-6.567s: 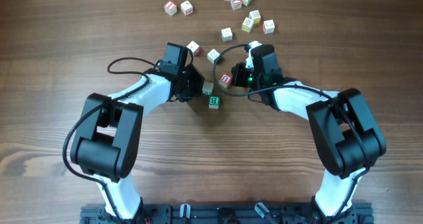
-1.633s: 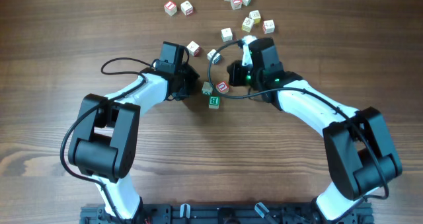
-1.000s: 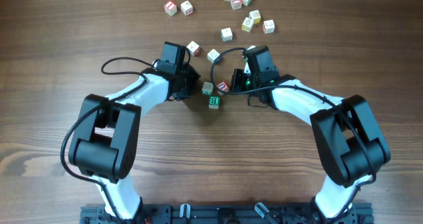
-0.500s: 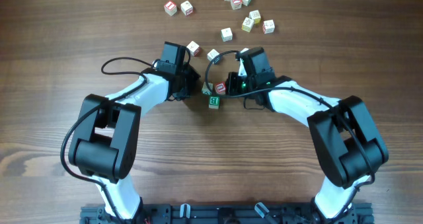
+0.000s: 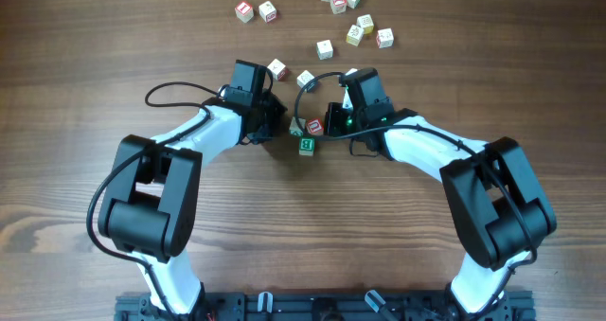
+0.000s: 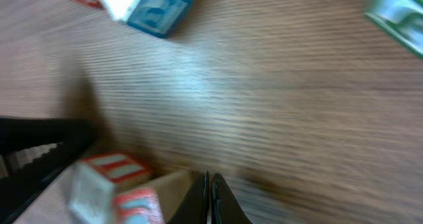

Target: Form a circle

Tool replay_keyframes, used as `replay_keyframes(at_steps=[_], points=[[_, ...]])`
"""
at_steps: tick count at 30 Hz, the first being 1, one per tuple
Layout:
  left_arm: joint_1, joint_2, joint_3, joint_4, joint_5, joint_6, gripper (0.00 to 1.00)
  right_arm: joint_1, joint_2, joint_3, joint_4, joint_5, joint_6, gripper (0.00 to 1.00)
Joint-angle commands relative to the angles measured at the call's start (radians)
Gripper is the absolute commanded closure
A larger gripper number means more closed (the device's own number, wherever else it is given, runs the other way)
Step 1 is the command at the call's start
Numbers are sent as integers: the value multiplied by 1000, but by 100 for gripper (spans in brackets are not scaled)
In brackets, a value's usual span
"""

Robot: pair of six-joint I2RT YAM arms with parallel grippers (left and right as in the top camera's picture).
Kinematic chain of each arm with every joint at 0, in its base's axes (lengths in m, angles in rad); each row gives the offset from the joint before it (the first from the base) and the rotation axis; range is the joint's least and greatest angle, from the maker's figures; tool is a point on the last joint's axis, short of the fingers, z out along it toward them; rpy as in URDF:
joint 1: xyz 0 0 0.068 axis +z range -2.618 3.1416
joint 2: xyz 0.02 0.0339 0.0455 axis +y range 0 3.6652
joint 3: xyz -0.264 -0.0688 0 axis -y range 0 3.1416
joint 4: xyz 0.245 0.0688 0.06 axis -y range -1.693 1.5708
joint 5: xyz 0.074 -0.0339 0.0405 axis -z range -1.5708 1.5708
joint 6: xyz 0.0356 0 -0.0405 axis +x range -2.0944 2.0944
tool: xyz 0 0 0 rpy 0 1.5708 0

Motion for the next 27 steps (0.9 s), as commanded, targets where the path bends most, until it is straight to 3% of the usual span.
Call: replay_keyframes(at_steps=[1, 8, 15, 19, 27], points=[[5, 76, -57, -39, -116, -8, 96, -3, -38, -3, -51, 133, 58, 95], [43, 76, -57, -102, -130, -85, 96, -1, -166, -3, -58, 127, -2, 95], [126, 76, -58, -150, -146, -107, 96, 57, -171, -3, -73, 84, -18, 95], [128, 76, -64, -145, -148, -107, 96, 92, -171, -3, -110, 135, 115, 95], [127, 76, -64, -141, -144, -107, 96, 182, -154, -3, -100, 168, 33, 96]])
